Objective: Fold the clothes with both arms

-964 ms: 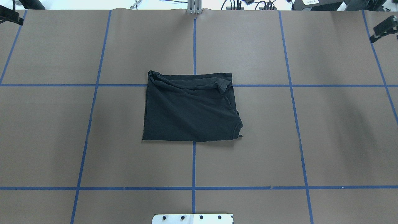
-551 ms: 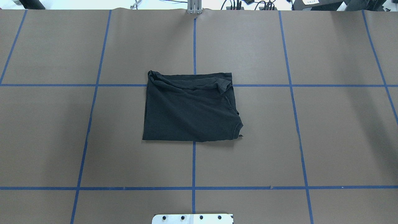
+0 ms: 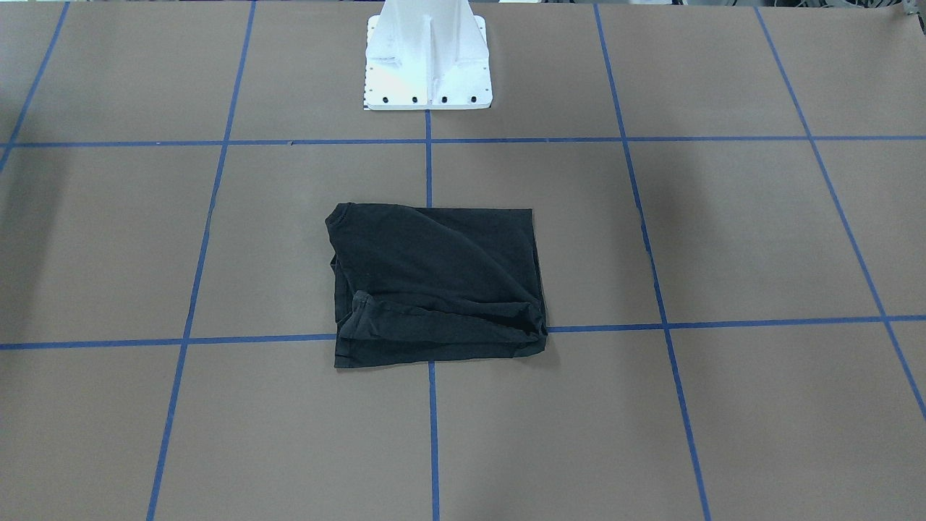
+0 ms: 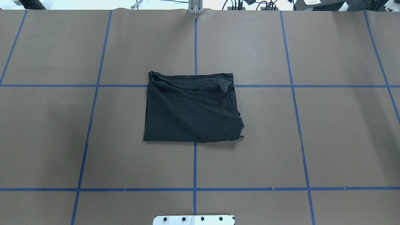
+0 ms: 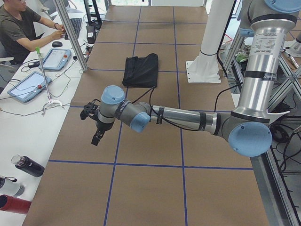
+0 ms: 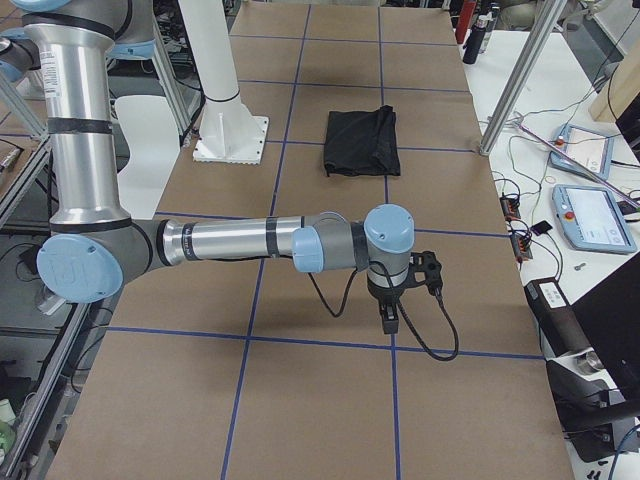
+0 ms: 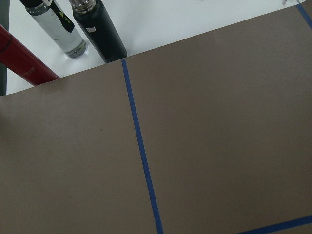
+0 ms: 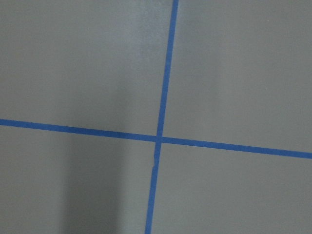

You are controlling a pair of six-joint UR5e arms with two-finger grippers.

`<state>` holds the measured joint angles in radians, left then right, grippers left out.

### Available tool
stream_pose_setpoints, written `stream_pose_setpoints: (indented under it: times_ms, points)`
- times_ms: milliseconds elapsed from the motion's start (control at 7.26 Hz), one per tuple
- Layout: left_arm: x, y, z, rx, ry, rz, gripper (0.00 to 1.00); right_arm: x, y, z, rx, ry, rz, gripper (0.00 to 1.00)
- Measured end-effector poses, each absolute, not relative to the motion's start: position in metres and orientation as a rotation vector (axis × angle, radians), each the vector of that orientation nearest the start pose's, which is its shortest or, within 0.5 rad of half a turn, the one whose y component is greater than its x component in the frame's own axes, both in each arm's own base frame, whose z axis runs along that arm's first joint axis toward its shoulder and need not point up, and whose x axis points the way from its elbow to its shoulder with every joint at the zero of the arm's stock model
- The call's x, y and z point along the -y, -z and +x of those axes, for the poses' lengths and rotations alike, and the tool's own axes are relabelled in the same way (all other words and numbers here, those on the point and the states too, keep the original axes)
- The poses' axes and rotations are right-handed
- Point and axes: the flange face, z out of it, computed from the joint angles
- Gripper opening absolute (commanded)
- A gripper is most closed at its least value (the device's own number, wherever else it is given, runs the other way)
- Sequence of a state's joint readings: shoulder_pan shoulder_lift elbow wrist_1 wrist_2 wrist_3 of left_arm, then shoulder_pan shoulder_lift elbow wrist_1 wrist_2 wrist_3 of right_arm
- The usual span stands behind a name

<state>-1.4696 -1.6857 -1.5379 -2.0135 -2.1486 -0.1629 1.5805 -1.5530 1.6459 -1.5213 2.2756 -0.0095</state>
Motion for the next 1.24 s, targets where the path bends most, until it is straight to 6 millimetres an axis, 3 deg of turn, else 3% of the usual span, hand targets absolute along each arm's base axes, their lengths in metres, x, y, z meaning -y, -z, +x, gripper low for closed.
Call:
stream_pose_setpoints:
  times_ms: [276, 551, 827, 1240]
  points:
    - [0.556, -0.606, -0.035, -0.578, -0.222, 0.379, 1.00, 0.496, -0.626, 0.076, 0.668, 0.044, 0.117, 1.00]
    - [0.540, -0.601, -0.050, -0.561, -0.294, 0.280, 1.00, 0.491, -0.632, 0.073, 0.675, 0.039, 0.088, 1.00]
    - [0.516, -0.593, -0.052, -0.596, -0.286, 0.137, 1.00, 0.488, -0.633, 0.069, 0.707, 0.031, 0.057, 1.00]
    - [0.496, -0.609, -0.046, -0.690, -0.258, 0.044, 1.00, 0.485, -0.635, 0.066, 0.736, 0.026, 0.034, 1.00]
